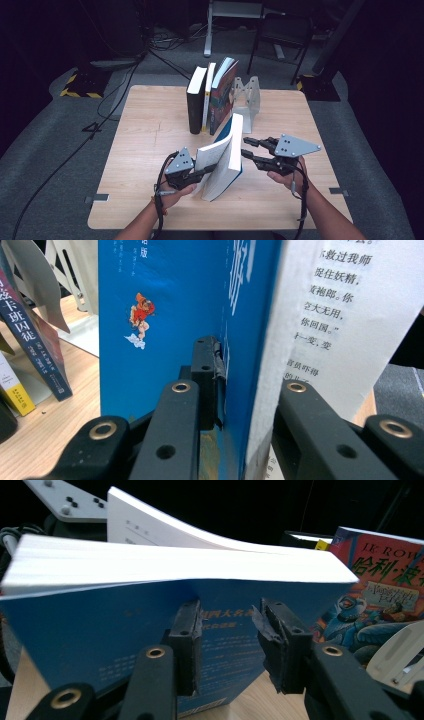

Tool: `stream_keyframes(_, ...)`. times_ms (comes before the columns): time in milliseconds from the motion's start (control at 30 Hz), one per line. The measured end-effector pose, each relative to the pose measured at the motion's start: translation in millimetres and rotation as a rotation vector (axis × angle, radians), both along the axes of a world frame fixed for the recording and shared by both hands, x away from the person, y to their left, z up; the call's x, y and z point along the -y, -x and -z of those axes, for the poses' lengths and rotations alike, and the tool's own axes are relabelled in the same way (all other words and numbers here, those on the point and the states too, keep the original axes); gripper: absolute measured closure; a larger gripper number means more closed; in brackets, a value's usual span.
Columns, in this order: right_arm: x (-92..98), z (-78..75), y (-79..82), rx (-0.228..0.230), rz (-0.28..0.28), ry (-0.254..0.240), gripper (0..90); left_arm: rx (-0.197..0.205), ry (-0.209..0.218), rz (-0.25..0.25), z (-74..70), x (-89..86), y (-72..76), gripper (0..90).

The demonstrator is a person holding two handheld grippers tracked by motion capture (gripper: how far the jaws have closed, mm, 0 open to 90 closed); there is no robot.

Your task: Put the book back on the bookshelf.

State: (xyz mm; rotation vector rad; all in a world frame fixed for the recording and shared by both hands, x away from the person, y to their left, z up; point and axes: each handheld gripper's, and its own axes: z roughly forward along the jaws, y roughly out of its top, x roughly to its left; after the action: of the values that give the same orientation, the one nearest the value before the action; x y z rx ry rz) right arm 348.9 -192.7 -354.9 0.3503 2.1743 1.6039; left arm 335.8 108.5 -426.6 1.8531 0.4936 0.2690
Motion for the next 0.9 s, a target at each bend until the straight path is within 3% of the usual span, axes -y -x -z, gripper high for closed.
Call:
stream_keyframes(33, -0.5, -0.7, -0.3, 0.0, 0.001, 0.005, 61.5, 0.01, -0.003, 0.002, -0.3, 0.2, -2.7, 78.4)
stream_keyframes(267, 1.6, -4.1, -6.5, -0.017, 0.027, 0.012, 61.7, -0.024, 0.035, 0.03, 1.2, 7.4, -17.8, 78.1)
stream_keyframes(400, 2.0, -3.6, -7.5, -0.026, 0.025, 0.008, 57.4, -0.007, 0.027, 0.024, 1.1, 8.0, -19.6, 77.4)
stream_keyframes(533, -4.6, -2.3, -4.1, -0.007, 0.034, 0.026, 53.1, 0.021, -0.019, -0.001, -0.5, 1.8, -16.6, 75.6)
stream_keyframes(567, -10.0, -0.1, -0.6, 0.0, 0.03, 0.031, 49.6, 0.032, -0.044, -0.032, -1.2, -3.8, -12.0, 73.9)
stream_keyframes(667, -14.2, 3.5, 2.9, 0.001, 0.029, 0.041, 48.9, 0.053, -0.084, -0.056, -3.0, -8.0, -4.3, 73.1)
stream_keyframes(800, -18.0, 8.1, 7.5, 0.01, 0.03, 0.059, 48.3, 0.091, -0.171, -0.059, -2.6, -7.2, 9.0, 70.8)
stream_keyframes(900, -18.9, 14.1, 9.4, 0.002, 0.023, 0.064, 48.2, 0.085, -0.221, -0.064, -0.1, -7.5, 18.3, 68.1)
